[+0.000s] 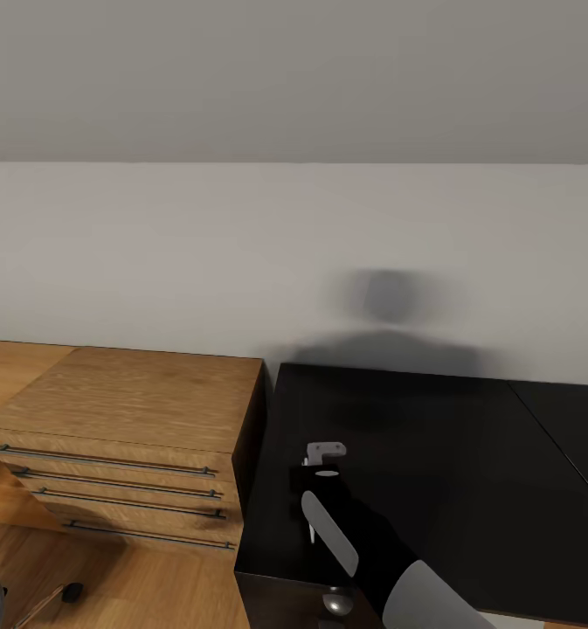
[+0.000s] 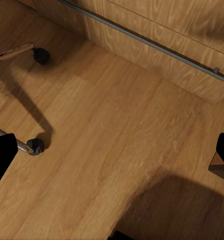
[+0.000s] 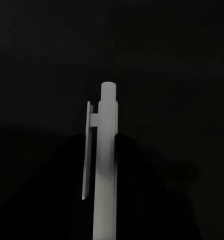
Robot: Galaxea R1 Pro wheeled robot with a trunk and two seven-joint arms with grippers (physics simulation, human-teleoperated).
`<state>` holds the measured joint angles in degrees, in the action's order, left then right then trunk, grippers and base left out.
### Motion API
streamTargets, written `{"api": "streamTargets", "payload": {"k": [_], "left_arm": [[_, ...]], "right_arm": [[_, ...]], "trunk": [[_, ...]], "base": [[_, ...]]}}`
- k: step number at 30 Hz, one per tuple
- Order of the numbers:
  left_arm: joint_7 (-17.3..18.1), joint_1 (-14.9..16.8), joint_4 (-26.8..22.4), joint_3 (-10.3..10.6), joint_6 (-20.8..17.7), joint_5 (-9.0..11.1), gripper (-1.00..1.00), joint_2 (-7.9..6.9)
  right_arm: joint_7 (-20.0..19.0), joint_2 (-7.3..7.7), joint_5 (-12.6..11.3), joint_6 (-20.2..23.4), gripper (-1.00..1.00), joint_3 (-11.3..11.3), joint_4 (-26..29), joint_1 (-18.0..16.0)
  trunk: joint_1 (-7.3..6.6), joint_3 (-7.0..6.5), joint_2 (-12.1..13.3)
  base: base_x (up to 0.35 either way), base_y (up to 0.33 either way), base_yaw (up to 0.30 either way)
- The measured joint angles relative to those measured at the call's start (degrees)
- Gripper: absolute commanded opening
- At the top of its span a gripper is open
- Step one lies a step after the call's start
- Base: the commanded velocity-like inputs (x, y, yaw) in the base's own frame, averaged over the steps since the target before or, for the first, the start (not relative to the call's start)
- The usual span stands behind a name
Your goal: In the bedroom, organize the workspace by keeping the computer under the desk, ensuring the monitor is on the desk, placing the keyboard on the desk next to the monitor, placing the mouse on the desk next to the keyboard, moving the folder from the swivel chair onto the desk next to the mouse, stacking the notebook on top of the folder with the pen on top of the notebook, and positioning the swivel chair next to the desk.
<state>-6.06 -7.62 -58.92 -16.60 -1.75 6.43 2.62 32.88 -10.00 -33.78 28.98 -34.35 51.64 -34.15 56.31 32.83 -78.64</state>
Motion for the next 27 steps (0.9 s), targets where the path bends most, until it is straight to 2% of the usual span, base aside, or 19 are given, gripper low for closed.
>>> {"api": "streamTargets", "payload": {"k": [3,6,9,12,15,16,17,18,19,23,24,27], "left_arm": [[0.01,0.01,0.0,0.02,0.0,0.0,1.0,0.0],[0.01,0.0,0.0,0.07,0.06,0.0,1.0,0.0],[0.01,0.0,-0.01,0.08,0.06,0.0,1.0,0.04],[0.01,0.0,-0.01,0.08,0.07,0.0,1.0,0.06],[-0.02,0.0,-0.01,0.08,0.07,0.01,1.0,0.07],[-0.09,0.0,-0.01,0.08,0.06,0.01,1.0,0.08],[-0.26,-0.01,-0.02,0.07,0.03,0.01,1.0,0.12],[-0.33,-0.01,-0.02,0.08,0.02,0.01,1.0,0.15],[-0.46,-0.01,-0.02,0.11,0.01,-0.01,1.0,0.26],[-0.49,-0.01,-0.02,0.16,0.0,-0.05,1.0,0.36],[-0.48,-0.01,-0.02,0.18,0.0,-0.06,1.0,0.38],[-0.37,-0.01,0.05,0.23,-0.04,-0.07,1.0,0.41]], "right_arm": [[0.01,0.0,0.04,-0.01,-1.0,-0.04,-0.01,0.0],[0.14,0.0,0.85,0.06,-1.0,-0.02,-0.88,-0.02],[0.24,0.01,0.25,0.38,-1.0,0.07,-0.72,0.02],[0.27,1.08,0.3,0.44,-1.0,0.07,0.93,0.02],[0.23,5.12,-0.04,0.58,-1.0,0.13,5.9,0.05],[0.21,7.18,-0.51,0.86,-1.0,0.16,8.65,0.08],[0.18,10.31,-2.41,1.52,-1.0,0.24,13.15,0.14],[0.18,11.49,-3.67,1.74,-1.0,0.25,14.8,0.18],[0.22,14.22,-6.9,2.53,-1.0,0.25,18.4,0.22],[0.28,17.37,-11.34,3.12,-1.0,0.24,21.7,0.27],[0.27,18.57,-12.88,3.24,-1.0,0.24,22.9,0.27],[0.3,20.36,-15.44,3.24,-1.0,0.35,24.93,0.28]], "trunk": [[0.0,0.0,0.0],[-0.65,-0.54,1.19],[-1.31,-1.06,2.4],[-1.97,-1.6,3.6],[-2.63,-2.14,4.8],[-2.85,-2.33,5.2],[-3.07,-2.51,5.61],[-3.29,-2.68,6.01],[-3.51,-2.86,6.41],[-4.38,-3.58,8.01],[-4.6,-3.76,8.42],[-5.05,-4.13,9.23]], "base": [[0.0,0.0,0.0],[0.0,0.0,0.0],[0.0,0.0,0.0],[0.0,0.0,0.0],[0.0,0.0,0.0],[0.0,0.0,0.0],[0.0,0.0,0.0],[0.0,0.0,0.0],[0.0,0.0,0.0],[0.0,0.0,0.0],[0.0,0.0,0.0],[0.0,0.0,0.0]]}}
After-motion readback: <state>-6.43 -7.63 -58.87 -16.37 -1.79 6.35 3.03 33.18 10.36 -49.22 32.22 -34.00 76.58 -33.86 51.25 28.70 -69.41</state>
